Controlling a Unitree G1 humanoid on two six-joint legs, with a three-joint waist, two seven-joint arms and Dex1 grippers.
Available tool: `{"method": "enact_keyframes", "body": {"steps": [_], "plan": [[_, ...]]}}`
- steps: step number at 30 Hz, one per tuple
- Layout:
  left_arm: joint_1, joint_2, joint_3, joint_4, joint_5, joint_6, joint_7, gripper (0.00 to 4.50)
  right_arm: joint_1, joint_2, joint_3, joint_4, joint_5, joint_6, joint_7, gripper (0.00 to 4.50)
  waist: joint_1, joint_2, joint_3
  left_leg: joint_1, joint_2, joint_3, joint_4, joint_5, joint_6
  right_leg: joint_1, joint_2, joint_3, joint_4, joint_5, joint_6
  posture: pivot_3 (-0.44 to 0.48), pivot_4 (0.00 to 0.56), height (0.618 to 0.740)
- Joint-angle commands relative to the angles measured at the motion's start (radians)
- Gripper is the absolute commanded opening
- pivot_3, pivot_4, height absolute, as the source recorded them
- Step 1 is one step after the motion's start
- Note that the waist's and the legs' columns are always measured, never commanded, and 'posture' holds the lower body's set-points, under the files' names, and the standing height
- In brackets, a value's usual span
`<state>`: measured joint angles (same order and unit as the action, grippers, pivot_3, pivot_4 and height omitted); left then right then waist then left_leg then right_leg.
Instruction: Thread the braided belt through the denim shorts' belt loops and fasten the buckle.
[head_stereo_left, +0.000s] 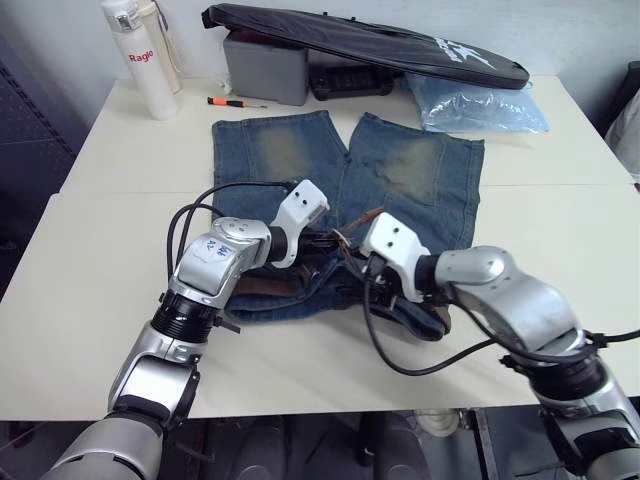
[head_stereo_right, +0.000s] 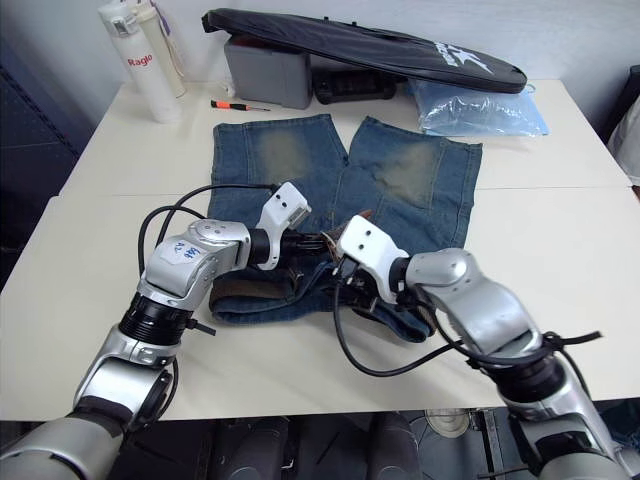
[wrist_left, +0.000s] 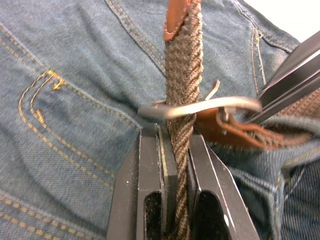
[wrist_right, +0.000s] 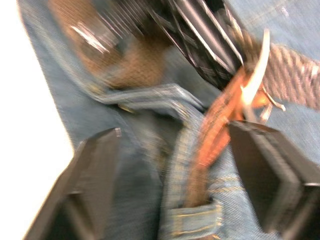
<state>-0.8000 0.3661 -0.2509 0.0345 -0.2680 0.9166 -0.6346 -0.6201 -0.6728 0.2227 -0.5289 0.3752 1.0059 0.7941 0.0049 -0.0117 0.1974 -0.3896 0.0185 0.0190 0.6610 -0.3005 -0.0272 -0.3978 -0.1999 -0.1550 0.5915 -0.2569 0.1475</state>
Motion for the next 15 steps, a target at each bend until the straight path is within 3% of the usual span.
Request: {"method": "enact_keyframes", "body": {"steps": [1,7,14,15], "plan": [[-0.012,-0.012,-0.006,-0.049,-0.003,-0.005,-0.013,0.0,-0.041,-0.101,-0.083,-0.018,0.007,-0.101,0.081,4.41,0.007,0.0,0.0,0.0,0.0,0.0,0.0,0.0,0.0,0.0,0.0,0.0,0.0,0.0,0.0,0.0,0.15,0.74],[-0.016,-0.007,-0.032,-0.067,-0.001,-0.018,-0.044,0.0,-0.158,-0.18,0.037,0.228,-0.247,-0.487,0.1,4.41,0.008,0.0,0.0,0.0,0.0,0.001,0.001,0.0,0.001,0.0,0.0,0.0,0.0,0.0,0.0,0.0,0.15,0.74],[-0.05,0.002,-0.06,-0.065,0.013,-0.057,-0.086,0.0,-0.237,-0.147,0.158,0.468,-0.421,-0.834,0.196,4.41,0.01,-0.001,0.0,-0.001,0.0,0.001,0.001,0.0,0.001,0.0,0.0,0.0,-0.001,0.0,0.001,0.0,0.15,0.74],[-0.056,0.001,-0.06,-0.064,0.014,-0.059,-0.089,0.0,-0.242,-0.137,0.166,0.495,-0.435,-0.859,0.205,4.18,0.011,-0.001,0.0,-0.001,0.0,0.001,0.001,0.0,0.001,0.0,0.0,0.0,-0.001,0.001,0.001,0.0,0.15,0.74]]}}
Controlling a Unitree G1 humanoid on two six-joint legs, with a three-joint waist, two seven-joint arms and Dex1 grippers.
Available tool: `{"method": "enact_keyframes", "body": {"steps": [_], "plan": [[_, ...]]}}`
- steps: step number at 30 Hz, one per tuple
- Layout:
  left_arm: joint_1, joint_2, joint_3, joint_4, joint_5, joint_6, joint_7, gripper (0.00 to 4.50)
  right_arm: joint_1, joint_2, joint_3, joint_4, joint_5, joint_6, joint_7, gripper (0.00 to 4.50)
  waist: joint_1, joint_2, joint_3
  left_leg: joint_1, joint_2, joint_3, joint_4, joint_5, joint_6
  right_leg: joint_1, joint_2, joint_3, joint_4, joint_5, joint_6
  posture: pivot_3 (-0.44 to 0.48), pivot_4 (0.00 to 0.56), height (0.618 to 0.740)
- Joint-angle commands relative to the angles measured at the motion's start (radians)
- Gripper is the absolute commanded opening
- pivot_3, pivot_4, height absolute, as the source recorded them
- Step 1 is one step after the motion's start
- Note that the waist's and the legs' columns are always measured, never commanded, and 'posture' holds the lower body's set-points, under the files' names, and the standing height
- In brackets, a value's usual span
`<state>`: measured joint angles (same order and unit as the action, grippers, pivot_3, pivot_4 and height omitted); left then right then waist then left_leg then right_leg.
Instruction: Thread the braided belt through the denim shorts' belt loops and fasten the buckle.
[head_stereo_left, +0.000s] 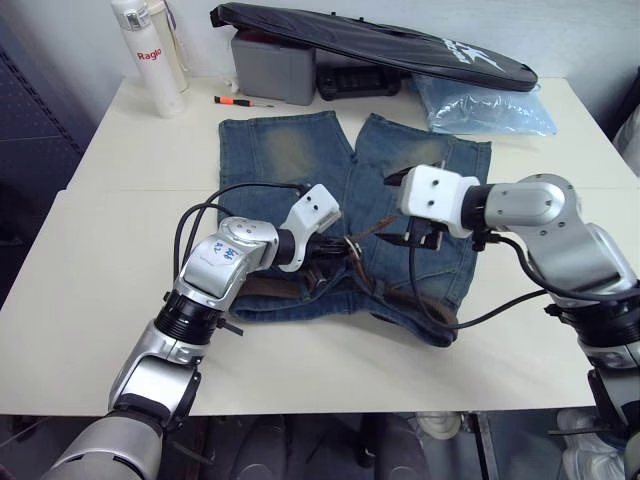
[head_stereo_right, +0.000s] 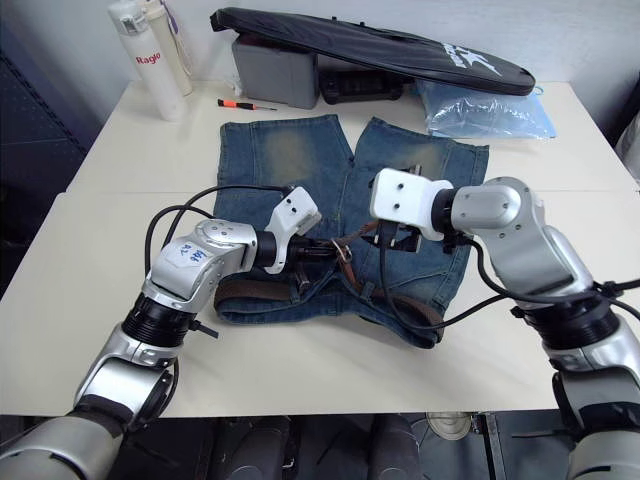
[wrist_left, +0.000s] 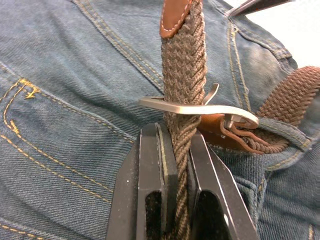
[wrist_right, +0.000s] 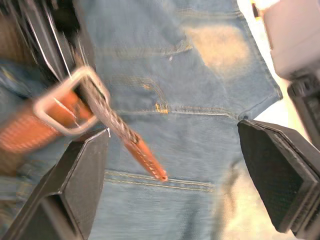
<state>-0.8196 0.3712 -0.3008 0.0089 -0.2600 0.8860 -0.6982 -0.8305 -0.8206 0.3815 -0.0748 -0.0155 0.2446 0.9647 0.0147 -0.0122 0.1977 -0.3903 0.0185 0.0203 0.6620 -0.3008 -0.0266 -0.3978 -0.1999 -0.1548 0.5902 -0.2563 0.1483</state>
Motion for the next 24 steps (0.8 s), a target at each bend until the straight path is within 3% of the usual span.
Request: {"method": "enact_keyframes", "body": {"steps": [1,2,8,10,12,18,24], "plan": [[-0.04,-0.006,-0.01,-0.038,0.006,-0.03,-0.028,0.0,-0.035,0.018,0.011,0.062,-0.055,-0.117,0.041,3.85,0.002,0.0,0.0,0.0,0.0,0.0,0.0,0.0,0.0,0.0,0.0,0.0,0.0,0.0,0.0,0.0,0.15,0.74],[-0.042,-0.007,-0.009,-0.038,0.006,-0.03,-0.029,0.0,-0.036,0.027,0.01,0.079,-0.061,-0.131,0.048,3.6,0.004,0.0,0.0,0.0,0.0,0.0,0.0,0.0,0.0,0.0,0.0,0.0,0.0,0.0,0.0,0.0,0.15,0.74],[-0.037,0.006,-0.01,-0.054,0.002,-0.02,-0.044,0.0,-0.023,0.048,-0.021,0.104,-0.069,-0.166,0.071,0.81,0.005,0.0,0.0,0.0,0.0,0.0,0.0,0.0,0.0,0.0,0.0,0.0,0.0,0.0,0.0,0.0,0.15,0.74],[-0.038,0.019,0.004,-0.054,-0.013,-0.003,-0.059,0.89,-0.01,0.035,-0.041,0.099,-0.065,-0.169,0.078,0.0,0.005,0.0,0.0,0.0,0.0,0.0,0.0,0.0,0.0,0.0,0.0,0.0,0.0,0.0,0.0,0.0,0.15,0.74],[-0.04,0.037,0.013,-0.055,-0.019,0.004,-0.075,1.6,-0.001,0.022,-0.057,0.096,-0.062,-0.175,0.081,0.0,0.006,0.0,0.0,0.0,0.0,0.0,0.001,0.0,0.0,0.0,0.0,0.0,0.0,0.0,0.0,0.0,0.15,0.74],[-0.064,0.135,0.081,-0.036,-0.073,0.053,-0.165,4.47,0.037,-0.036,-0.11,0.117,-0.104,-0.314,0.055,0.0,0.006,0.0,0.0,0.0,0.0,0.0,0.0,0.0,0.0,0.0,0.0,0.0,0.0,0.0,0.0,0.0,0.15,0.74],[-0.101,0.177,0.124,0.026,-0.085,0.045,-0.204,4.47,0.023,-0.1,-0.138,0.191,-0.161,-0.477,0.038,0.0,0.007,0.0,0.0,0.0,0.0,0.0,0.001,0.0,0.0,0.0,0.0,0.0,0.0,0.0,0.0,0.0,0.15,0.74]]}}
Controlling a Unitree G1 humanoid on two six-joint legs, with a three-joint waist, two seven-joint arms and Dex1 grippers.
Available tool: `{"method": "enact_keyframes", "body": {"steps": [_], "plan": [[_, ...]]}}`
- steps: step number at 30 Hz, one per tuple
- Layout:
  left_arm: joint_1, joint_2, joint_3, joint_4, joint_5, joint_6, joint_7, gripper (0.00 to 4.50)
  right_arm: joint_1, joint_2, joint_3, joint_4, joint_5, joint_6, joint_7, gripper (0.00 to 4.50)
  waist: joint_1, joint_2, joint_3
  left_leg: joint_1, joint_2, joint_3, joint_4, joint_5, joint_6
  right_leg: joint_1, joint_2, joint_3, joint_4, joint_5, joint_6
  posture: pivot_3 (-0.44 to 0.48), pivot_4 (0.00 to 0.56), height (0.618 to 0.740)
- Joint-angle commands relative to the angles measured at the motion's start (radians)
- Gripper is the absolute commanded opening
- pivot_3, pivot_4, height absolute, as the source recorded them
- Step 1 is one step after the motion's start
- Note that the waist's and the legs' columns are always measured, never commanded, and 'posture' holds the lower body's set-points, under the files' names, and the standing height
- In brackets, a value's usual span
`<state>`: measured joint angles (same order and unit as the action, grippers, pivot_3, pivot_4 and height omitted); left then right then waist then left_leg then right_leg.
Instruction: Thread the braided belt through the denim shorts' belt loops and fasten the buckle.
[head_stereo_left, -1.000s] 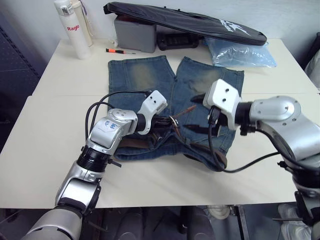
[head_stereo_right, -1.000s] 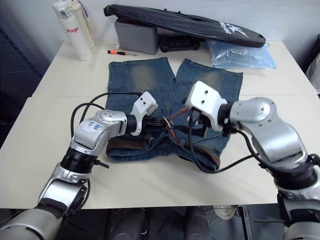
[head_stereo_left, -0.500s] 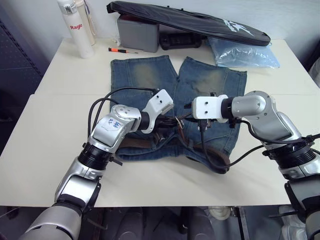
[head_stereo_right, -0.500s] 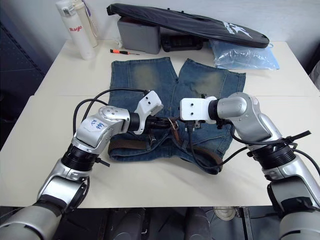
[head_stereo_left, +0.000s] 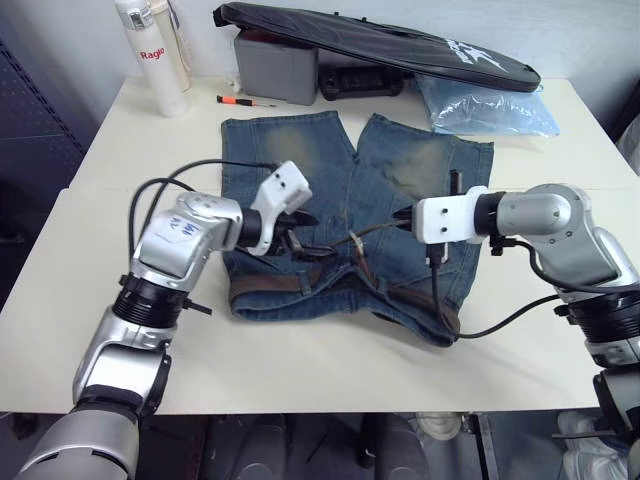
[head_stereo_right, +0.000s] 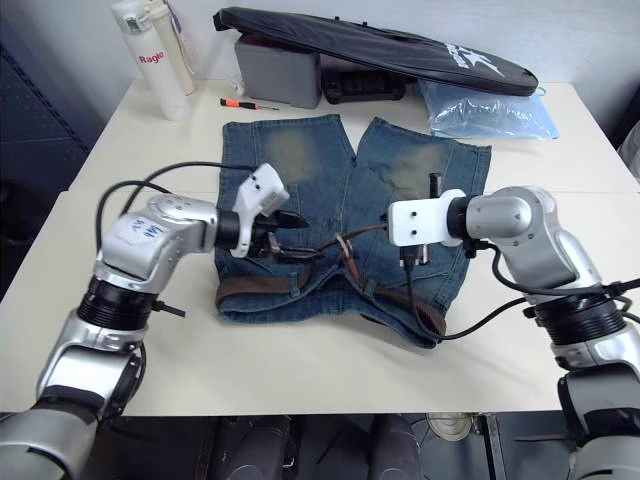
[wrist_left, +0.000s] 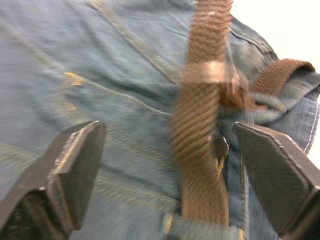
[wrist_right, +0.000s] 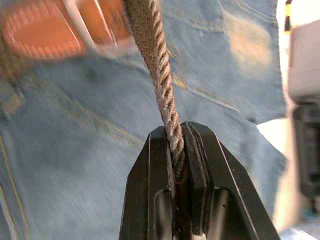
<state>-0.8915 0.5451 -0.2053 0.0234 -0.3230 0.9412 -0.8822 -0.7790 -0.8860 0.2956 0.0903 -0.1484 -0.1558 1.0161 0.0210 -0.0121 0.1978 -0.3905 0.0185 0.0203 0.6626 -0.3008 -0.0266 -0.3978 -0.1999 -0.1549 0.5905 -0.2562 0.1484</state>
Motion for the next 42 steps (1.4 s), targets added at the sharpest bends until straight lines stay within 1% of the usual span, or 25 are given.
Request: {"method": "enact_keyframes", "body": {"steps": [1,6,8,11,14,17,20,27,28,29,31,32,34,37,38,39,42], "plan": [[-0.038,0.0,0.036,0.02,-0.025,-0.01,-0.021,4.47,-0.038,-0.041,-0.053,0.044,-0.036,-0.093,-0.017,0.0,0.0,0.0,0.0,0.0,0.0,0.0,0.0,0.0,0.0,0.0,0.0,0.0,0.0,0.0,0.0,0.0,0.15,0.74],[-0.08,-0.033,0.07,0.042,-0.049,-0.003,-0.005,4.47,-0.091,-0.04,-0.058,0.105,-0.055,-0.126,-0.022,0.0,-0.001,0.0,0.0,0.0,0.0,0.0,0.0,0.0,0.0,0.0,0.0,0.0,0.0,0.0,0.0,0.0,0.15,0.74],[-0.098,-0.073,0.074,0.045,-0.052,0.002,0.025,4.47,-0.109,-0.021,-0.051,0.094,-0.042,-0.098,0.0,0.0,-0.001,0.0,0.0,0.0,0.0,0.0,0.0,0.0,0.0,0.0,0.0,0.0,0.0,0.0,0.0,0.0,0.15,0.74],[-0.107,-0.132,0.046,0.035,-0.037,0.009,0.065,4.47,-0.129,0.012,-0.04,0.077,-0.035,-0.046,0.025,0.0,-0.001,0.0,0.0,0.0,0.0,0.0,0.0,0.0,0.0,0.0,0.0,0.0,0.0,0.0,0.0,0.0,0.15,0.74],[-0.108,-0.164,-0.007,0.039,0.015,-0.008,0.106,4.47,-0.134,0.036,-0.044,0.058,-0.034,-0.01,0.038,0.0,-0.001,0.0,0.0,0.0,0.0,0.0,0.0,0.0,0.0,0.0,0.0,0.0,0.0,0.0,0.0,0.0,0.15,0.74],[-0.112,-0.202,-0.03,0.054,0.04,-0.011,0.147,4.47,-0.133,0.052,-0.051,0.037,-0.03,0.022,0.048,0.0,-0.001,0.0,0.0,0.0,0.0,0.0,0.0,0.0,0.0,0.0,0.0,0.0,0.0,0.0,0.0,0.0,0.15,0.74],[-0.12,-0.235,-0.031,0.071,0.056,-0.008,0.184,3.7,-0.125,0.059,-0.059,0.008,-0.024,0.054,0.053,0.0,0.0,0.0,0.0,0.0,0.0,0.0,0.0,0.0,0.0,0.0,0.0,0.0,0.0,0.0,0.0,0.0,0.15,0.74],[-0.121,-0.272,-0.004,0.067,0.031,0.029,0.193,0.43,-0.089,0.056,-0.075,-0.055,0.002,0.133,0.072,0.0,0.0,0.0,0.0,0.0,0.0,0.0,0.001,0.0,0.0,0.0,0.0,0.0,0.0,0.0,0.0,0.0,0.15,0.74],[-0.121,-0.274,-0.001,0.067,0.029,0.032,0.194,0.09,-0.084,0.057,-0.078,-0.064,0.012,0.154,0.079,0.0,0.0,0.0,0.0,0.0,0.0,0.0,0.0,0.0,0.0,0.0,0.0,0.0,0.0,0.0,0.0,0.0,0.15,0.74],[-0.121,-0.281,0.006,0.07,0.026,0.033,0.198,0.09,-0.077,0.067,-0.089,-0.079,0.035,0.194,0.084,0.0,0.0,0.0,0.0,0.0,0.0,0.0,0.001,0.0,0.0,0.0,0.0,0.0,0.0,0.0,0.0,0.0,0.15,0.74],[-0.122,-0.298,0.033,0.073,0.013,0.048,0.213,0.0,-0.058,0.086,-0.117,-0.131,0.101,0.292,0.098,0.99,0.0,0.0,0.0,0.0,0.0,0.0,0.001,0.0,0.0,0.0,0.0,0.0,0.0,0.0,0.0,0.0,0.15,0.74],[-0.121,-0.306,0.046,0.074,0.007,0.06,0.221,0.0,-0.049,0.089,-0.128,-0.152,0.122,0.328,0.103,1.21,0.0,0.0,0.0,0.0,0.0,0.0,0.001,0.0,0.0,0.0,0.0,0.0,0.0,0.0,0.0,0.0,0.15,0.74],[-0.109,-0.313,0.084,0.067,-0.011,0.101,0.241,0.0,-0.02,0.078,-0.174,-0.226,0.207,0.457,0.127,2.07,0.001,0.0,0.0,0.0,0.0,0.0,0.001,0.0,0.0,0.0,0.0,0.0,0.0,0.0,0.0,0.0,0.15,0.74],[-0.091,-0.315,0.126,0.054,-0.032,0.15,0.27,0.0,-0.02,0.077,-0.227,-0.314,0.316,0.651,0.128,3.54,0.002,0.0,0.0,0.0,0.0,0.0,0.001,0.0,0.0,0.0,0.0,0.0,0.0,0.0,0.0,0.0,0.15,0.74],[-0.082,-0.317,0.144,0.049,-0.039,0.17,0.284,0.0,-0.028,0.08,-0.244,-0.34,0.361,0.729,0.126,4.14,0.002,0.0,0.0,0.0,0.0,0.0,0.001,0.0,0.0,0.0,0.0,0.0,0.001,0.0,0.0,0.0,0.15,0.74],[-0.07,-0.333,0.187,0.041,-0.058,0.209,0.311,0.0,-0.035,0.089,-0.27,-0.367,0.424,0.835,0.119,4.43,0.001,0.0,0.0,0.0,0.0,0.0,0.001,0.0,0.0,0.0,0.0,0.0,0.001,0.0,0.0,0.0,0.15,0.74],[-0.046,-0.359,0.266,0.011,-0.1,0.303,0.362,0.0,-0.032,0.097,-0.305,-0.408,0.534,1.028,0.094,4.43,0.001,0.0,0.0,0.0,0.0,0.0,0.001,0.0,0.0,0.0,0.0,0.0,0.001,0.0,0.0,0.0,0.15,0.74]]}}
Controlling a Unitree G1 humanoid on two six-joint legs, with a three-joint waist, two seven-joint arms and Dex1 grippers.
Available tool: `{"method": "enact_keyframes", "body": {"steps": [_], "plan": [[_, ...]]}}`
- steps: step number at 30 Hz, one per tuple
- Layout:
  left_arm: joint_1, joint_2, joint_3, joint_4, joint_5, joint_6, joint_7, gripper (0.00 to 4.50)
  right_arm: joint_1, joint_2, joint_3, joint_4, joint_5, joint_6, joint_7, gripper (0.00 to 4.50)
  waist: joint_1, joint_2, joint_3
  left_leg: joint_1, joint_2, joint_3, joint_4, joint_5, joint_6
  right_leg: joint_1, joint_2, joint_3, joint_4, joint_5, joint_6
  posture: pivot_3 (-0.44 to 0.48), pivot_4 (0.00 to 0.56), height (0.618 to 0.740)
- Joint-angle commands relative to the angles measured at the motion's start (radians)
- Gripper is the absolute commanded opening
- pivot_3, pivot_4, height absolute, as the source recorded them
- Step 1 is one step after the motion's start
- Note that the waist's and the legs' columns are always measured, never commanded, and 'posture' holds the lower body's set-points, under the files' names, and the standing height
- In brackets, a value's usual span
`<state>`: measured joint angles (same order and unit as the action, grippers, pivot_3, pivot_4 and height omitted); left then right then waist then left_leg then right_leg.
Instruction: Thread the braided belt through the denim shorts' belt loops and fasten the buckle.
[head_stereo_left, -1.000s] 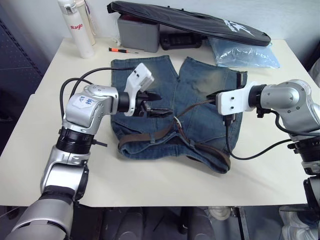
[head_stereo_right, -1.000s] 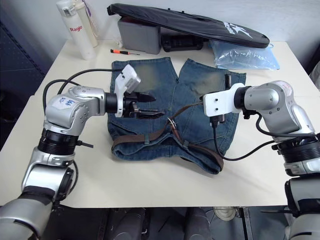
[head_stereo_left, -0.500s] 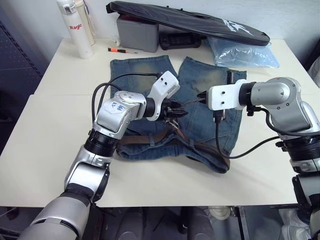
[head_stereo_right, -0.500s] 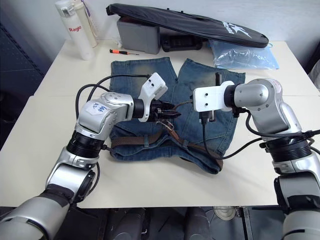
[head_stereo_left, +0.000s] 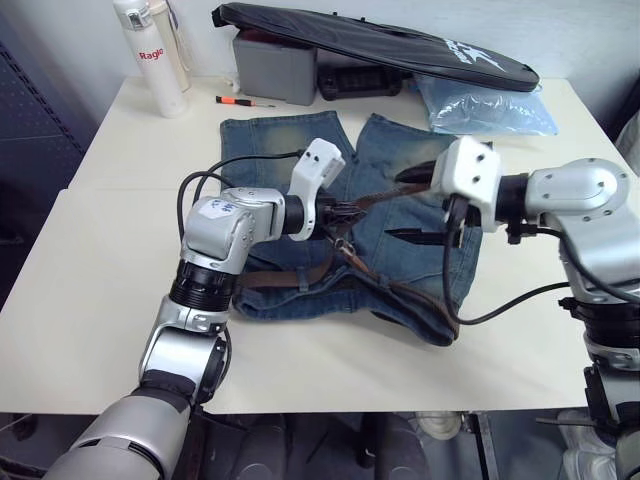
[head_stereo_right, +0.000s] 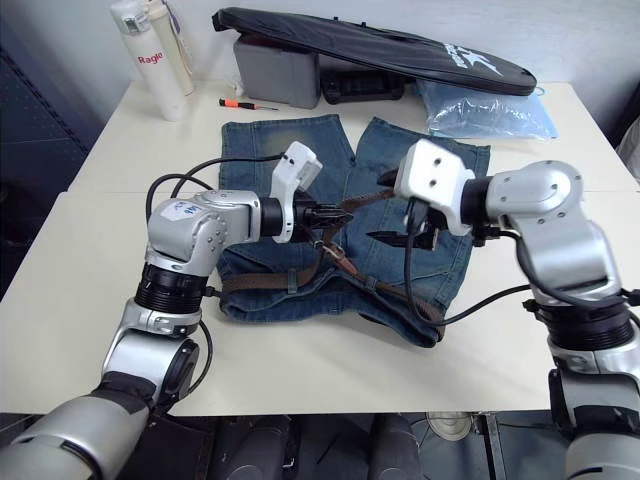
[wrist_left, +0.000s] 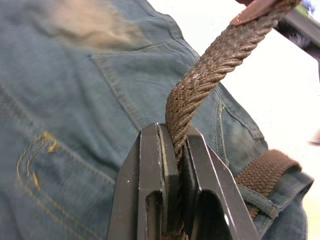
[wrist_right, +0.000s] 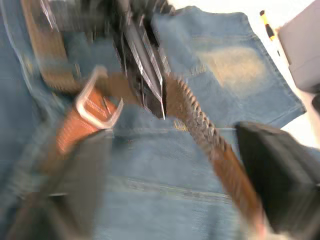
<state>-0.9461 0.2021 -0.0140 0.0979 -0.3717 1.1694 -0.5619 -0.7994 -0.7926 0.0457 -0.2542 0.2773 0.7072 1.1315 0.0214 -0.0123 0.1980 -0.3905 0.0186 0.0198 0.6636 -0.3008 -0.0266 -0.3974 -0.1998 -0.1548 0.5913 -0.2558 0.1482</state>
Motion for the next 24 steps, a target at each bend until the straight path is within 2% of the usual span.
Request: {"method": "enact_keyframes", "body": {"steps": [1,5,7,8,10,12,13,14,15,17,22,24], "plan": [[0.018,-0.021,0.097,-0.079,-0.067,0.113,0.053,0.0,-0.003,0.004,-0.062,-0.071,0.14,0.214,-0.026,4.43,0.001,0.0,0.0,0.0,0.0,0.0,0.0,0.0,0.0,0.0,0.0,0.0,0.0,0.0,0.0,0.0,0.15,0.74],[0.034,-0.106,0.292,-0.135,-0.146,0.282,0.134,0.0,0.056,0.083,-0.117,-0.044,0.27,0.376,-0.089,4.43,0.001,0.0,0.0,0.0,0.0,0.0,0.0,0.0,0.0,0.001,0.0,0.0,0.0,0.0,0.0,0.0,0.15,0.74],[0.029,-0.17,0.428,-0.157,-0.159,0.356,0.192,0.0,0.08,0.137,-0.128,-0.001,0.302,0.432,-0.135,3.83,0.001,0.0,0.0,0.001,0.0,0.0,0.0,0.0,0.0,0.001,0.0,0.0,0.0,0.0,0.0,0.0,0.15,0.74],[0.025,-0.195,0.481,-0.166,-0.159,0.383,0.217,0.0,0.089,0.149,-0.127,0.01,0.314,0.449,-0.146,3.69,0.0,0.0,0.0,0.001,0.0,0.0,0.001,0.0,0.0,0.001,0.0,0.0,0.001,0.0,0.0,0.0,0.15,0.74],[0.009,-0.254,0.625,-0.181,-0.158,0.431,0.277,0.0,0.093,0.188,-0.147,0.038,0.338,0.479,-0.185,2.85,0.0,0.0,0.0,0.001,0.0,0.0,0.001,0.0,0.0,0.001,0.0,0.0,0.0,0.0,0.0,0.0,0.15,0.74],[0.016,-0.285,0.714,-0.203,-0.159,0.445,0.33,0.0,0.089,0.196,-0.157,0.054,0.348,0.48,-0.204,2.09,-0.002,0.0,0.0,0.001,0.0,0.0,0.0,0.0,0.0,0.001,0.0,0.0,0.0,0.0,0.0,0.0,0.15,0.74],[0.022,-0.293,0.74,-0.214,-0.161,0.445,0.353,0.0,0.085,0.198,-0.164,0.062,0.353,0.482,-0.212,1.43,-0.002,0.0,0.0,0.001,0.0,0.0,0.0,0.0,0.0,0.001,0.0,0.0,0.0,0.0,0.0,0.0,0.15,0.74],[0.029,-0.297,0.757,-0.224,-0.167,0.445,0.374,0.0,0.082,0.193,-0.169,0.075,0.356,0.48,-0.218,1.22,-0.002,0.0,0.0,0.001,0.0,0.0,0.0,0.0,0.0,0.001,0.0,0.0,0.0,0.0,0.0,0.0,0.15,0.74],[0.036,-0.299,0.775,-0.235,-0.17,0.445,0.393,0.0,0.079,0.182,-0.172,0.091,0.351,0.47,-0.221,0.62,-0.002,0.0,0.0,0.0,0.0,0.0,0.0,0.0,0.0,0.0,0.0,0.0,0.0,0.0,0.0,0.0,0.15,0.74],[0.044,-0.306,0.807,-0.253,-0.179,0.445,0.42,0.0,0.068,0.163,-0.189,0.13,0.345,0.45,-0.224,0.18,-0.001,0.0,0.0,0.001,0.0,0.0,0.0,0.0,0.0,0.001,0.0,0.0,0.0,0.0,0.0,0.0,0.15,0.74],[0.059,-0.358,0.858,-0.283,-0.258,0.445,0.486,0.0,0.033,0.165,-0.162,0.129,0.373,0.446,-0.207,0.18,0.0,0.0,0.0,0.0,0.0,0.0,0.0,0.0,0.0,0.001,0.0,0.0,0.0,0.0,0.0,0.0,0.15,0.74],[0.051,-0.391,0.924,-0.306,-0.277,0.445,0.544,0.0,0.023,0.183,-0.147,0.119,0.388,0.449,-0.211,0.18,0.0,0.0,0.0,0.0,0.0,0.0,0.0,0.0,0.0,0.001,0.0,0.0,0.0,0.0,0.0,0.0,0.15,0.74]]}}
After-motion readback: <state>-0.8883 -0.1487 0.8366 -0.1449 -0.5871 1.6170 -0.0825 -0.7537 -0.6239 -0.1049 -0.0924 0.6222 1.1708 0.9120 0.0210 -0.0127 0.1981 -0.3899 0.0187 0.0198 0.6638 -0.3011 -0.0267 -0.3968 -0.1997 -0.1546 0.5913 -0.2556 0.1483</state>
